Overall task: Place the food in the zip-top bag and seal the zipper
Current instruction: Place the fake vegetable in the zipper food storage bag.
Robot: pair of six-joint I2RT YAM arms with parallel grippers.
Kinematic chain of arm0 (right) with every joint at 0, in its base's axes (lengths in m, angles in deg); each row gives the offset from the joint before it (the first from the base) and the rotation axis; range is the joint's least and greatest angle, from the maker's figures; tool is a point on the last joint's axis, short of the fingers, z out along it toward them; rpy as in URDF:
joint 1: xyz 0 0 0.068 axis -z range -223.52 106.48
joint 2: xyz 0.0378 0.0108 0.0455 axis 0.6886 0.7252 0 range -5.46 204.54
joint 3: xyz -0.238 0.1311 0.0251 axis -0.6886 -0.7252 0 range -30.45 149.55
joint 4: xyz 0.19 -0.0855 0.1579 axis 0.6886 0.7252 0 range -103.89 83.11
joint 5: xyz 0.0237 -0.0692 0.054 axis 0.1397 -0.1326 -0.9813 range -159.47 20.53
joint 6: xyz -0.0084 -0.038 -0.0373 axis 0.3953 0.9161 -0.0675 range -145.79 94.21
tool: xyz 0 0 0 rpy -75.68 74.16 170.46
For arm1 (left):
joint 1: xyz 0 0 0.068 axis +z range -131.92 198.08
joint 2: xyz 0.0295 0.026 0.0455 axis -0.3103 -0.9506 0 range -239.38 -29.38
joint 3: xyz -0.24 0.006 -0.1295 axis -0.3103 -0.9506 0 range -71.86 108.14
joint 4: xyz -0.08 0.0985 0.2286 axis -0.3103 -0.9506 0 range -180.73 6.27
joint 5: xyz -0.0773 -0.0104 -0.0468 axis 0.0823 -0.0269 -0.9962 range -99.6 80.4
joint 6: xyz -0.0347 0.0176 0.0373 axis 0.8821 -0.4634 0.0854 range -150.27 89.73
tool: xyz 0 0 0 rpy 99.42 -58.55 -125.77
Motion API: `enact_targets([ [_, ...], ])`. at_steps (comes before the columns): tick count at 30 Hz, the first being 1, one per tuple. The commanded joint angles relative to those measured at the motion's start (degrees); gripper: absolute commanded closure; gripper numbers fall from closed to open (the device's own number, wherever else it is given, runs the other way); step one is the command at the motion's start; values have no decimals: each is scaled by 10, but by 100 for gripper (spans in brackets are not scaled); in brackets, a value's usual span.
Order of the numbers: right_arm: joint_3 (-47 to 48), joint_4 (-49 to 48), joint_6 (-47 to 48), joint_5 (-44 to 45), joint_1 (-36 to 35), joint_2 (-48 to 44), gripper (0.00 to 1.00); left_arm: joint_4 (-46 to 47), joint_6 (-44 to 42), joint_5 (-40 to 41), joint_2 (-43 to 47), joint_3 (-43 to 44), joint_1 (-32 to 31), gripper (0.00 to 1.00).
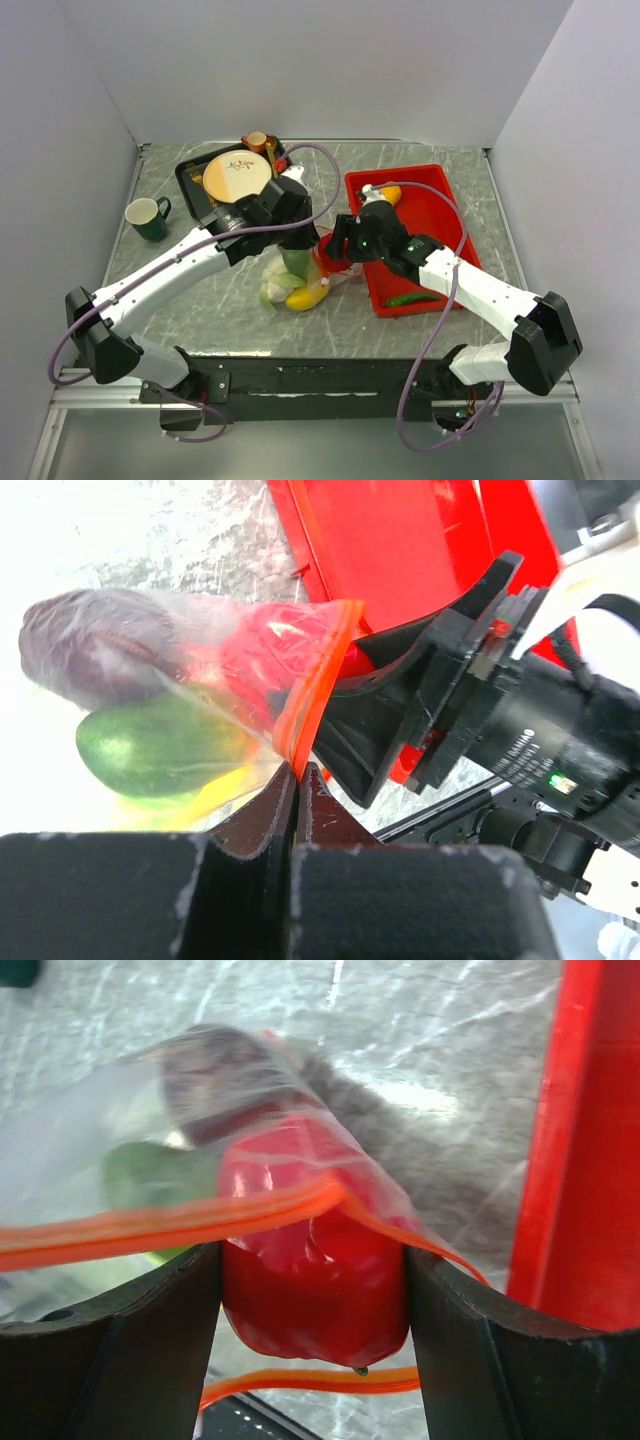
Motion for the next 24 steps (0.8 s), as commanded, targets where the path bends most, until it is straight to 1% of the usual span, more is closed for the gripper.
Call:
enact_targets([
  [1, 7, 15, 14, 3, -5, 0, 36, 51, 16, 13, 44, 1, -2, 96],
  [4, 4, -7, 24, -26, -5, -5, 26, 51, 17, 15, 49, -3, -2, 96],
  [7, 11, -3, 26, -24, -5, -14, 16, 55, 18, 18, 56, -7, -2, 95],
  [8, 14, -1, 26, -19, -5, -18, 10, 55, 19, 19, 57, -6, -2, 95],
  [11, 13, -1, 26, -6, -5, -42, 7, 57, 17, 18, 58, -9, -2, 94],
  [14, 19, 12, 28, 26, -5, -70, 0, 57, 16, 17, 54, -10, -2, 95],
  [19, 23, 29, 30, 69, -5, -131, 0, 61, 19, 15, 53, -19, -2, 95],
  [22, 27, 42, 27, 118, -5, -156, 0, 60, 17, 17, 52, -20, -2, 95],
  [23, 25, 44, 24, 136, -5, -160, 0, 58, 17, 17, 51, -20, -1, 95],
  [24, 21, 53, 16, 192, -3, -165, 0, 58, 16, 17, 50, -20, -2, 95],
])
